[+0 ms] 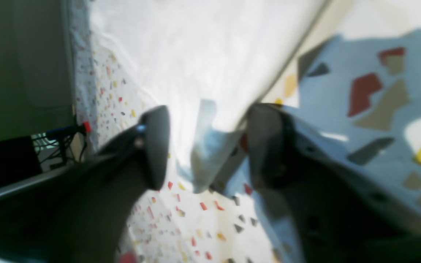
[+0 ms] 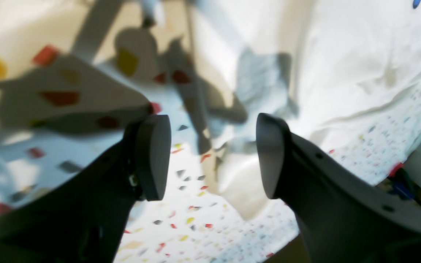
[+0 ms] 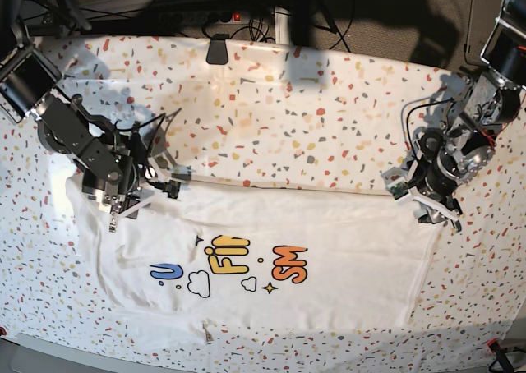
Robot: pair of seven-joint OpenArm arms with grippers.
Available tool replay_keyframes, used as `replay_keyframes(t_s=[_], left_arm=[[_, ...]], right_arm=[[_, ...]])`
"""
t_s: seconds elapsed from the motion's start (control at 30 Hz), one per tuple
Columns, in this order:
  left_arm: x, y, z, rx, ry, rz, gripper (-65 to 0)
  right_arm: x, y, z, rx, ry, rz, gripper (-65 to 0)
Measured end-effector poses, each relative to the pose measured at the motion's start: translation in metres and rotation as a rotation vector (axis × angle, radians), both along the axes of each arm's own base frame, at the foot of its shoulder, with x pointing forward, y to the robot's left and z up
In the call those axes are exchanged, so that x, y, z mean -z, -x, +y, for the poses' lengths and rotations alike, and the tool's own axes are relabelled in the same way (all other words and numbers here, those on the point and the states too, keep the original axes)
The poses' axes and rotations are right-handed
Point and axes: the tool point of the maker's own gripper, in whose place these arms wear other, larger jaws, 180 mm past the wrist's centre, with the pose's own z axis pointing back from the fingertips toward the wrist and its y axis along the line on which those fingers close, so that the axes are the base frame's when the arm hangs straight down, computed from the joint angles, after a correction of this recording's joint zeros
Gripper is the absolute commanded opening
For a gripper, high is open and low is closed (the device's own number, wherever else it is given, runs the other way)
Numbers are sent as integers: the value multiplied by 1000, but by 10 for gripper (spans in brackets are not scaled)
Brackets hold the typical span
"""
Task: Fold the T-shirt properly
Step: 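Grasp the folded collar edge with both grippers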
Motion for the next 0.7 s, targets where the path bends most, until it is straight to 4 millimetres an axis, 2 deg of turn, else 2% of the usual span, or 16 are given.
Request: replay_keyframes(t_s=[0.07, 0.23, 0.4, 0.5, 0.53, 0.63, 0.7], left_arm=[[1, 1, -1, 5, 1, 10, -421], [-6, -6, -3, -13, 39, 4, -421], [-10, -7, -10, 30, 59, 97, -421], [-11, -7, -12, 37, 71, 112, -443], [-10, -5, -12, 41, 70, 122, -463], [-10, -5, -12, 43, 74, 124, -532], [-9, -5, -13, 45, 75, 126, -575]], right_arm=[[2, -2, -4, 8, 2, -11, -306], [6, -1, -9, 18, 3, -2, -306], [6, -2, -11, 18, 10, -4, -306], [6, -2, -11, 23, 7, -10, -306], [6, -3, -11, 28, 7, -15, -328], [5, -4, -9, 34, 1, -24, -472], [6, -5, -4, 31, -8, -25, -521]])
